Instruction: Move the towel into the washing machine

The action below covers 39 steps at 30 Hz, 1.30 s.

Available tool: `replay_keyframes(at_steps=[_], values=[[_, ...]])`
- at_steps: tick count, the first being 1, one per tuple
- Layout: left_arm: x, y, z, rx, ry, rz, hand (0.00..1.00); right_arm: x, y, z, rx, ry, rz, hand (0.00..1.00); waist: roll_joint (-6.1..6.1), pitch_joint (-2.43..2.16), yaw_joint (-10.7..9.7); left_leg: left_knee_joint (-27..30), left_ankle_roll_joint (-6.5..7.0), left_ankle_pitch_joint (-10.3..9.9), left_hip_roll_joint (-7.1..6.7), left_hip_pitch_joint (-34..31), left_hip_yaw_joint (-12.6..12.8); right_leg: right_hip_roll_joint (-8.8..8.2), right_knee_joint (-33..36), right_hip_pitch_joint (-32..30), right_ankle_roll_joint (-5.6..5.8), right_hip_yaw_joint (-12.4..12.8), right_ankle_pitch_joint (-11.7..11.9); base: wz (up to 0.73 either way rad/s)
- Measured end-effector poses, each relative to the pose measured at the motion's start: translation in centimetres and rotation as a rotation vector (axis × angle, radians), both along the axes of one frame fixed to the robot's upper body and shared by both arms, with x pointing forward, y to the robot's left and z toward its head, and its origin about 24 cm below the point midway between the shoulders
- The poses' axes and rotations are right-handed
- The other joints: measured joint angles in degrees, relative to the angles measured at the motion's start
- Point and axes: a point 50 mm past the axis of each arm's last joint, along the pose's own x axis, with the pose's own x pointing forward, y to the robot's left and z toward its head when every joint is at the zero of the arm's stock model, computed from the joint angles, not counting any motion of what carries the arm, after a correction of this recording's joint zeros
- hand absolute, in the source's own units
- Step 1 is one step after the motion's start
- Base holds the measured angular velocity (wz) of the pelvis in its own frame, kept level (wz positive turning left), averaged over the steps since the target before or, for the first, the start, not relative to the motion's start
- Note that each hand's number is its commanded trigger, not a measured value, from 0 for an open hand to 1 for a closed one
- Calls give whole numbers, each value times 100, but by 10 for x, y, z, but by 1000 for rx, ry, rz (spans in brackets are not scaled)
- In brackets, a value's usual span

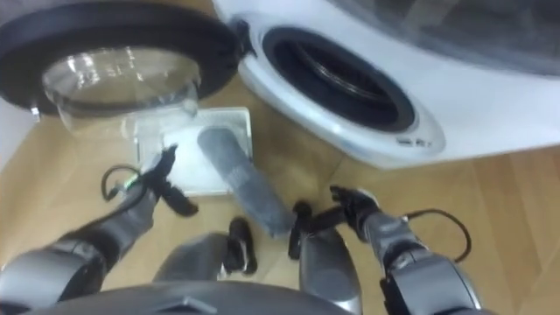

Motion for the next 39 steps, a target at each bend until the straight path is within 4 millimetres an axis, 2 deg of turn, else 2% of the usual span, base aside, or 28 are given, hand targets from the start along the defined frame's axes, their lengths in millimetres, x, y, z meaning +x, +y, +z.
replay_keyframes(at_steps=[1,3,7,10,12,15,19,25,27,32,39], values=[[6,-2,4,19,-23,-30,0,5,1,3,-3,-21,8,0,-13,24,-9,145,13,-30,2,-187,24,5,163,-218,-16,47,-21,-6],[11,-4,9,65,-51,-89,0,11,3,6,-1,-53,20,0,-20,29,-23,381,10,-107,27,-500,19,28,401,-539,-36,125,-52,-12],[25,-6,21,132,-116,-175,0,26,10,15,50,-127,8,0,-63,55,-224,1073,23,-288,116,-1237,30,-4,1047,-1282,-98,148,-192,-3],[40,-14,33,170,-173,-251,0,39,16,24,94,-182,1,0,-73,69,-311,1728,21,-508,288,-1888,92,44,1549,-1936,-180,196,-262,-20],[48,-17,40,192,-204,-289,0,45,19,28,114,-200,1,0,-66,74,-382,1996,28,-571,325,-2207,83,47,1780,-2245,-217,186,-301,-4],[54,-25,47,234,-252,-357,0,51,22,33,149,-229,-9,0,-64,77,-439,2479,31,-756,496,-2605,110,66,2200,-2658,-270,173,-421,-7],[61,-30,58,299,-337,-425,0,62,29,43,187,-294,-7,0,-59,79,-453,3070,-2,-975,657,-3166,106,139,2687,-3235,-333,191,-525,-12],[66,-34,63,344,-369,-481,0,70,30,52,253,-345,-37,0,-54,81,-613,3586,-30,-1134,720,-3689,6,174,3123,-3719,-385,150,-630,-2],[68,-37,65,370,-377,-520,0,76,33,58,273,-372,-24,0,-52,79,-677,3803,-15,-1214,796,-3885,-4,181,3312,-3914,-398,144,-682,-2],[68,-44,65,403,-377,-598,0,80,37,63,315,-404,4,0,-53,80,-833,3942,8,-1235,813,-4134,0,173,3442,-4171,-399,150,-687,0],[66,-50,62,440,-287,-724,0,85,44,70,354,-432,50,0,-60,83,-1040,4094,15,-1300,875,-4350,2,183,3592,-4395,-433,138,-741,-1]])
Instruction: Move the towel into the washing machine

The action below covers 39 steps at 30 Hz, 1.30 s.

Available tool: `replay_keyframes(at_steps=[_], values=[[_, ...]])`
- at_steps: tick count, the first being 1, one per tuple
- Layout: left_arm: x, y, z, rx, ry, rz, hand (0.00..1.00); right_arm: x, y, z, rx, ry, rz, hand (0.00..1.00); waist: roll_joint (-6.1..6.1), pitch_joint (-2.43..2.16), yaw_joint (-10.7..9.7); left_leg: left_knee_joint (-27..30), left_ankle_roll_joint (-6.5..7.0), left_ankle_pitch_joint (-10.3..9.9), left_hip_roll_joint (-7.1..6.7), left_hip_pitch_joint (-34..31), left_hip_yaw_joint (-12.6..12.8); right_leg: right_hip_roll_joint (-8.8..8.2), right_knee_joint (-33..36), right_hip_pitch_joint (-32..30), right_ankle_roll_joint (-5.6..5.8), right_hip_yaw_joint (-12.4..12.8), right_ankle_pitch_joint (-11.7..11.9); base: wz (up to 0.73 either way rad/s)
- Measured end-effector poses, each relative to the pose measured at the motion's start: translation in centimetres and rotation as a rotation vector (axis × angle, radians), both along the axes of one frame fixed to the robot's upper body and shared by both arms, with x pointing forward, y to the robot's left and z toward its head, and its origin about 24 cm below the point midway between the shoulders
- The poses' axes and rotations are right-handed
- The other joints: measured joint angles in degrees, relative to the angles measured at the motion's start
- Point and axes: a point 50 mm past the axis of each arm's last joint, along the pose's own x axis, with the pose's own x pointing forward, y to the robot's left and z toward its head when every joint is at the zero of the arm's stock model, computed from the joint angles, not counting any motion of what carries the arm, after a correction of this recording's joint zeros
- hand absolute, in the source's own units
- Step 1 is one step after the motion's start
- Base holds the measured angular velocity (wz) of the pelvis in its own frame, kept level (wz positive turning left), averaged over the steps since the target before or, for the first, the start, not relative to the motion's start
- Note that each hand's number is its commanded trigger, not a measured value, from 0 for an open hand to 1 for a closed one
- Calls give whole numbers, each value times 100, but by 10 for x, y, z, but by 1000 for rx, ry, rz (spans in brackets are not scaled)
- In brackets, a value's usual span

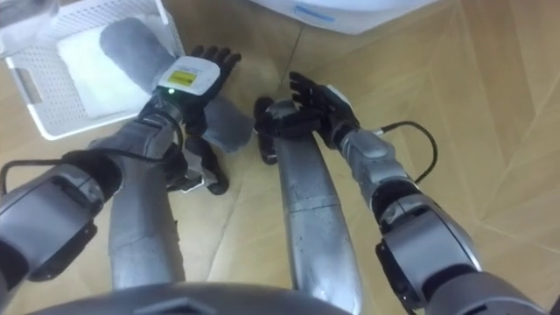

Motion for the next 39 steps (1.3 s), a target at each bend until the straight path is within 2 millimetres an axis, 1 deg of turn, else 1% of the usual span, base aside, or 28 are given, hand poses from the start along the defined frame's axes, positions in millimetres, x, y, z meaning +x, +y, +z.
replay_keyframes(at_steps=[1,2,3,5,7,10,11,14,16,18,20,25,31,36,38,39], values=[[0,-1,0,8,11,-7,0,0,0,0,0,-1,1,0,0,0,-11,-1,-3,-1,1,-2,0,0,1,-2,-2,-1,-2,0],[-1,-3,-2,19,34,-20,25,0,1,0,0,-2,3,0,0,0,-28,-2,-8,-6,4,-10,0,2,4,-11,-7,-1,-13,0],[-1,-5,-2,26,54,-28,62,1,1,1,0,-8,5,0,0,0,-44,-5,-10,-8,4,-40,-1,1,5,-45,-9,-3,-19,0],[0,-8,-2,34,80,-34,100,4,3,4,4,-23,8,0,-4,1,-85,-5,-9,-8,3,-121,-1,-8,11,-129,-9,-6,-19,4],[-1,-10,-3,33,124,-31,100,4,5,5,24,-28,3,0,-15,8,-153,-12,-8,-9,5,-189,2,-16,13,-196,-19,-14,-24,2],[-2,-13,-5,29,174,-28,100,5,6,5,36,-27,-4,0,-18,10,-165,-28,-9,-9,8,-220,0,-17,5,-225,-23,-22,-41,0],[-2,-13,-6,34,202,-23,100,5,6,6,36,-29,-5,0,-34,19,-170,-29,-14,-13,14,-225,0,-17,6,-232,-27,-26,-48,0],[-2,-11,-7,51,268,-13,100,6,6,6,34,-30,-5,0,-39,21,-181,-62,-18,-27,7,-224,-3,-18,-20,-231,-27,-30,-62,0],[-1,-7,-7,72,311,-1,100,6,6,6,29,-32,-2,0,-39,21,-211,-123,-26,-16,-7,-224,-2,-25,-88,-225,-22,-33,-55,0],[-1,0,-9,90,358,23,100,9,7,8,12,-39,10,0,-39,21,-283,-185,-1,3,-13,-224,0,-42,-147,-217,-21,-56,-55,0],[-2,2,-10,108,381,20,100,10,6,9,1,-41,8,0,-39,21,-298,-229,0,5,-15,-222,-1,-45,-193,-207,-17,-73,-55,0],[-6,0,-14,159,418,-14,100,10,6,9,-2,-39,6,0,-39,21,-288,-309,0,5,-3,-213,14,-31,-297,-186,14,-84,-73,-1],[-7,-3,-14,134,431,-11,100,9,4,6,-9,-23,-7,0,-44,18,-262,-376,2,7,4,-87,65,-32,-354,-82,32,-65,-82,0],[-11,-6,-18,112,443,-22,100,2,-3,-3,-48,18,-59,0,-45,17,-172,-497,2,6,-6,309,94,-35,-445,300,40,-55,-86,1],[-13,-7,-19,102,438,-29,100,-2,-7,-8,-51,41,-94,0,-47,16,-157,-622,-5,21,-40,548,112,-51,-526,524,45,-46,-87,4],[-16,-8,-21,83,431,-34,100,-8,-12,-13,-52,60,-116,0,-47,14,-129,-712,-26,36,-63,719,111,-50,-601,696,47,-45,-87,0]])
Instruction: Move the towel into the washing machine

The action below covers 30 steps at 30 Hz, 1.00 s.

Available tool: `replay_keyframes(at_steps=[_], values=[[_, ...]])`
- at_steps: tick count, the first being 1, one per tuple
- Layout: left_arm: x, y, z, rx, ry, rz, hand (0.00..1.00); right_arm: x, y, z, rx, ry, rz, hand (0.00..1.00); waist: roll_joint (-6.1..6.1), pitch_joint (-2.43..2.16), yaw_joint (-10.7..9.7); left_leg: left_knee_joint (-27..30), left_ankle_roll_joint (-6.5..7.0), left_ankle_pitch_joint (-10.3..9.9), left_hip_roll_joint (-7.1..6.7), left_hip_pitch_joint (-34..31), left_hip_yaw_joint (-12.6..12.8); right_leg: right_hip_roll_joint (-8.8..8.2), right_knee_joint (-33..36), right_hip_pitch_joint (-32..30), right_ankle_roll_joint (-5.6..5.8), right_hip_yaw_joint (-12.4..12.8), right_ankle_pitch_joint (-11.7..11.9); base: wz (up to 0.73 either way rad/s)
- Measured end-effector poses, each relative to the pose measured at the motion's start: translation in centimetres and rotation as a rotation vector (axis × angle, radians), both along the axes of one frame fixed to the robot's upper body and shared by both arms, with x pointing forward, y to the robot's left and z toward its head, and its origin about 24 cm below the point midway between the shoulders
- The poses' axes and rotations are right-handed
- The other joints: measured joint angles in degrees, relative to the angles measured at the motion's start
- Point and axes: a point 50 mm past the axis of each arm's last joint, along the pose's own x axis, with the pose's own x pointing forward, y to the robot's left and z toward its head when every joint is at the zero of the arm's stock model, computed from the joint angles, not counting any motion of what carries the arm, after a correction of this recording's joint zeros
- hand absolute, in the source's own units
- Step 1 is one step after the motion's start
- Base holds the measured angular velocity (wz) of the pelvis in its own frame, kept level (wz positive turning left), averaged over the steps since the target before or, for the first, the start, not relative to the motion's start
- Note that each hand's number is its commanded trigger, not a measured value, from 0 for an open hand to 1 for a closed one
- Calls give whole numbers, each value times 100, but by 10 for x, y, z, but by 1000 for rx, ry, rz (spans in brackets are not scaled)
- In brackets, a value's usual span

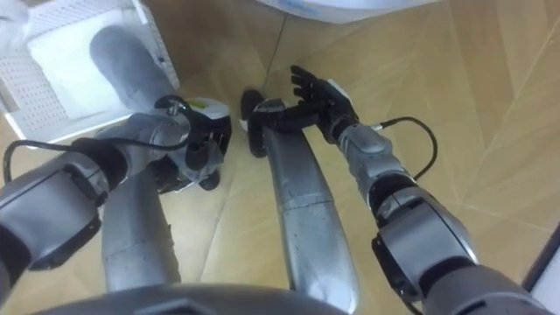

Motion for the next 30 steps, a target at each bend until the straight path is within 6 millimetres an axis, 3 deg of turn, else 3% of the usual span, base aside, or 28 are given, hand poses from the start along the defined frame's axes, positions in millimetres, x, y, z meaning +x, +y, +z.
replay_keyframes(at_steps=[8,15,19,25,28,30], values=[[-8,5,-2,-189,-112,100,100,-35,-20,-26,-38,110,-51,0,13,-11,347,-601,-89,85,-54,1181,38,46,-544,1175,38,-11,16,-1],[4,3,19,-420,-315,238,100,-48,-27,-35,-94,150,-39,0,67,-38,640,-1244,-95,258,-211,2080,-22,-4,-1152,2148,126,-102,101,7],[13,-7,36,-600,-380,347,100,-48,-25,-34,-115,155,-7,0,94,-58,801,-1361,-75,294,-263,2269,-23,-41,-1263,2344,162,-112,112,4],[7,-13,37,-924,-251,610,100,-43,-8,-32,-117,127,75,0,97,-81,835,-1462,-22,345,-346,2451,-1,-189,-1325,2542,185,-258,103,2],[1,-16,30,-1080,-107,737,100,-43,0,-32,-155,121,138,0,67,-112,901,-1495,4,369,-366,2496,11,-211,-1351,2582,209,-256,131,1],[-5,-19,23,-1176,9,801,100,-42,9,-31,-167,106,181,0,-2,-166,915,-1508,19,394,-386,2495,3,-228,-1362,2582,216,-259,153,6]])
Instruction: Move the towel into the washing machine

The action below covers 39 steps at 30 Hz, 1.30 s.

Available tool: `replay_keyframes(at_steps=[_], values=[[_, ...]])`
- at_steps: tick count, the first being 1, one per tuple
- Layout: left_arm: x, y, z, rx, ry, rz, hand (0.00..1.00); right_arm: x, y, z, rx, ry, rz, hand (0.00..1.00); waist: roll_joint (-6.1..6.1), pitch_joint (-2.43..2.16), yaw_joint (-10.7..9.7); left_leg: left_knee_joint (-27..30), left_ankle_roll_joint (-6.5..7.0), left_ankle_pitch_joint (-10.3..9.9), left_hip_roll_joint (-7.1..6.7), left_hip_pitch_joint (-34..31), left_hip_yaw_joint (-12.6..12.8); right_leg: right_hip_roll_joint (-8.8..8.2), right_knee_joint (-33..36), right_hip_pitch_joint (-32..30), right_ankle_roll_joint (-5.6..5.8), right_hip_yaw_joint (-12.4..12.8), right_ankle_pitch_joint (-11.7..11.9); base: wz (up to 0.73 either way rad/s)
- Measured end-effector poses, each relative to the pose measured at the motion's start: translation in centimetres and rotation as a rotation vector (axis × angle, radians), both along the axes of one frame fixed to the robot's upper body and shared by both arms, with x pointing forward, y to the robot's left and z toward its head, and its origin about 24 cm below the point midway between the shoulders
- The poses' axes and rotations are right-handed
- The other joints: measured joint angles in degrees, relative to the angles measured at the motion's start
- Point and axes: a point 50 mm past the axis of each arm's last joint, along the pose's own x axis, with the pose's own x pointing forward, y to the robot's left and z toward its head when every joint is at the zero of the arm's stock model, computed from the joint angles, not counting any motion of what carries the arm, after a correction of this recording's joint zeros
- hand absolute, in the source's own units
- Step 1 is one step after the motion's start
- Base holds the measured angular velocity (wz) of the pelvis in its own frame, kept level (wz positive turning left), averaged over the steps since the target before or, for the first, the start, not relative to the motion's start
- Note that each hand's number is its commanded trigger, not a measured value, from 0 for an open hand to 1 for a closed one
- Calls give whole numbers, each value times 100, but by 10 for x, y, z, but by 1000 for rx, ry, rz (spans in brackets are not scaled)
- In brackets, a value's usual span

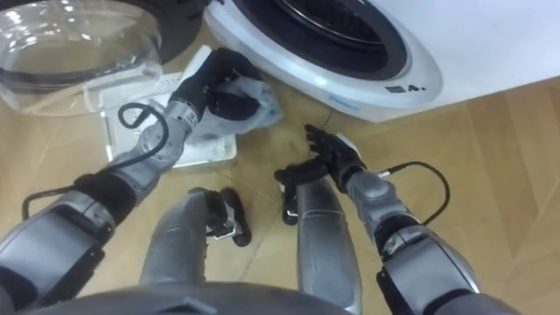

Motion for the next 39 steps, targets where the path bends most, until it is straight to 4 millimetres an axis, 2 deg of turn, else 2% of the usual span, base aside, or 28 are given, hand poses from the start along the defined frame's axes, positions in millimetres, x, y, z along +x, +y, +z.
replay_keyframes(at_steps=[1,3,6,10,15,20,29,30,31,35,39], values=[[-4,-2,-3,-62,36,-5,100,0,4,1,-2,-14,25,0,-49,-40,-2,-53,13,34,-36,1,-3,-25,-23,-7,9,0,19,7],[-10,-4,-8,-145,80,-18,100,1,9,4,-1,-35,56,0,-96,-82,21,-76,24,47,-45,7,-4,-32,-51,7,17,-4,44,3],[-17,-5,-12,-293,143,-16,100,2,14,5,11,-44,64,0,-118,-118,43,-99,40,55,-30,47,-6,-6,-134,69,41,-8,112,-3],[-18,-4,-13,-434,192,14,100,1,14,4,14,-42,62,0,-101,-128,40,-160,73,74,-21,100,-11,11,-266,162,63,-31,192,-2],[-30,-3,-16,-692,257,21,100,-8,13,0,28,-28,41,0,-87,-144,46,-399,86,126,-47,339,-12,22,-525,429,103,-69,244,1],[-32,-4,-17,-828,309,9,100,-6,17,1,46,-37,28,0,-93,-147,73,-430,77,132,-47,348,-15,27,-548,433,105,-74,242,0],[-27,-9,-5,-975,280,9,100,-5,15,1,30,-42,9,0,-80,-150,221,-414,76,133,-45,318,-122,28,-629,506,109,-186,258,4],[-27,-10,-5,-1007,287,23,100,-3,14,2,32,-41,1,76,-79,-150,235,-415,76,133,-46,316,-129,25,-632,509,109,-197,258,4],[-27,-11,-5,-1025,294,28,100,-3,13,2,32,-39,-3,100,-78,-150,245,-416,76,133,-48,312,-129,24,-633,504,109,-201,258,0],[-26,-18,-2,-1128,327,39,100,-5,13,0,20,-13,-12,100,-68,-157,334,-434,69,137,-45,308,-128,26,-635,488,106,-205,255,0],[-27,-25,-1,-1196,359,54,100,-6,12,-2,1,10,-32,100,16,-211,333,-499,57,156,-58,317,-125,24,-677,493,105,-208,257,0]])
